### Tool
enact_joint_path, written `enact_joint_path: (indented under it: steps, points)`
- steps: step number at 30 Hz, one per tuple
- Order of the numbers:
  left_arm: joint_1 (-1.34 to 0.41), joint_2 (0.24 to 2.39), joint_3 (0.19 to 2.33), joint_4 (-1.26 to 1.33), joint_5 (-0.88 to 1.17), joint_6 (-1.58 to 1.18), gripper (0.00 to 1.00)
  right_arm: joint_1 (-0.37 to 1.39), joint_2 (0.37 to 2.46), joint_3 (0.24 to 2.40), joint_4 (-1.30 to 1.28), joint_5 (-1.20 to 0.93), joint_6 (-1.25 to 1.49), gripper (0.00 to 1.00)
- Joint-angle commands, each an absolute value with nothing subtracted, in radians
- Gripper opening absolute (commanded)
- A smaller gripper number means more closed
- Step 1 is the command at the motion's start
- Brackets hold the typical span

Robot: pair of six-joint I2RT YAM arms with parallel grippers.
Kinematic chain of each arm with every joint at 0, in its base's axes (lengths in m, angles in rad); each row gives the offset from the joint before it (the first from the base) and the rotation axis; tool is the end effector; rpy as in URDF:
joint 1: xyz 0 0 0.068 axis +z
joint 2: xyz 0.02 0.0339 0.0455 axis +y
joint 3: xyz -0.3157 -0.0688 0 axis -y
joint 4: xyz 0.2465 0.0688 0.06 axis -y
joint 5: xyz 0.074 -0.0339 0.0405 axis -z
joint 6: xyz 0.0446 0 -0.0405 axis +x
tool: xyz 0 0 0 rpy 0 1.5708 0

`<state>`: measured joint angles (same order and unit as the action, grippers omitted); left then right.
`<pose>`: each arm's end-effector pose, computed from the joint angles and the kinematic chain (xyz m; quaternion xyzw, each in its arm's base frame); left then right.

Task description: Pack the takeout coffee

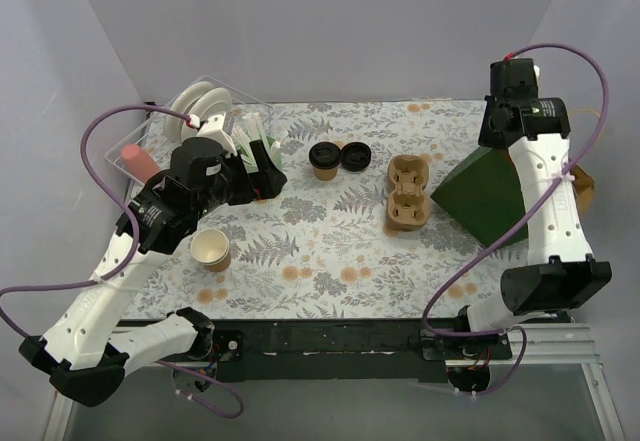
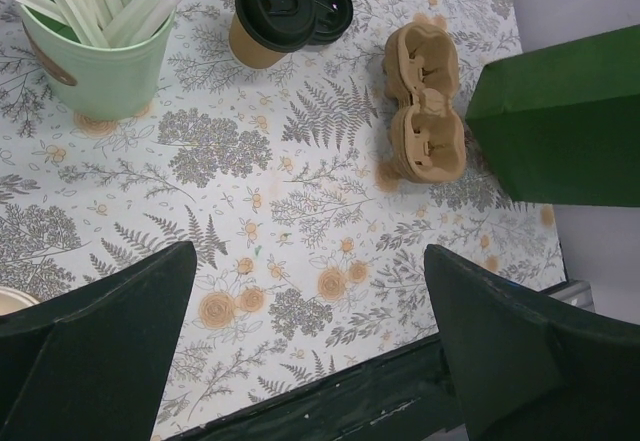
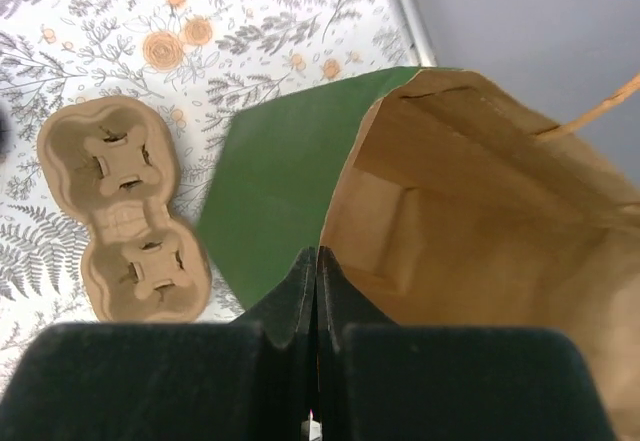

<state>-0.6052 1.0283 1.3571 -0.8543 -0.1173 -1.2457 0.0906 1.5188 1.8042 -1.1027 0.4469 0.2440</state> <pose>0.1455 -0.0943 0.4609 -0.3001 0.8118 -0.3676 0.3403 0.3019 0.0081 0.4724 0.1508 0.8978 -0.1434 0.3881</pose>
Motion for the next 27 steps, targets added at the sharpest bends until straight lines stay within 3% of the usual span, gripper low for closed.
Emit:
enact_joint_path:
  steps: [1, 6, 9, 14, 22, 27]
  points:
    - [-0.609, 0.988, 1.339, -0.825, -0.086, -1.217, 0.98, 0.107, 1.448, 1.972, -1.15, 0.46, 0.065, 0.01]
    - [-0.609, 0.994, 1.367, -0.836, -0.103, -1.215, 0.98, 0.161, 1.46, 2.131, -1.149, 0.301, 0.003, 0.01]
    - [-0.609, 1.005, 1.399, -0.851, -0.113, -1.213, 0.98, 0.294, 1.453, 2.178, -1.144, 0.348, 0.0, 0.01]
    - [-0.609, 1.015, 1.44, -0.88, -0.158, -1.232, 0.98, 0.463, 1.396, 2.071, -1.008, 0.106, -0.125, 0.01]
    - [-0.609, 1.058, 1.491, -1.023, -0.293, -1.35, 0.98, 0.823, 1.416, 2.049, -0.951, 0.095, -0.166, 0.01]
    - [-0.607, 1.075, 1.505, -1.106, -0.347, -1.449, 0.98, 0.946, 1.416, 1.97, -0.91, 0.117, -0.195, 0.01]
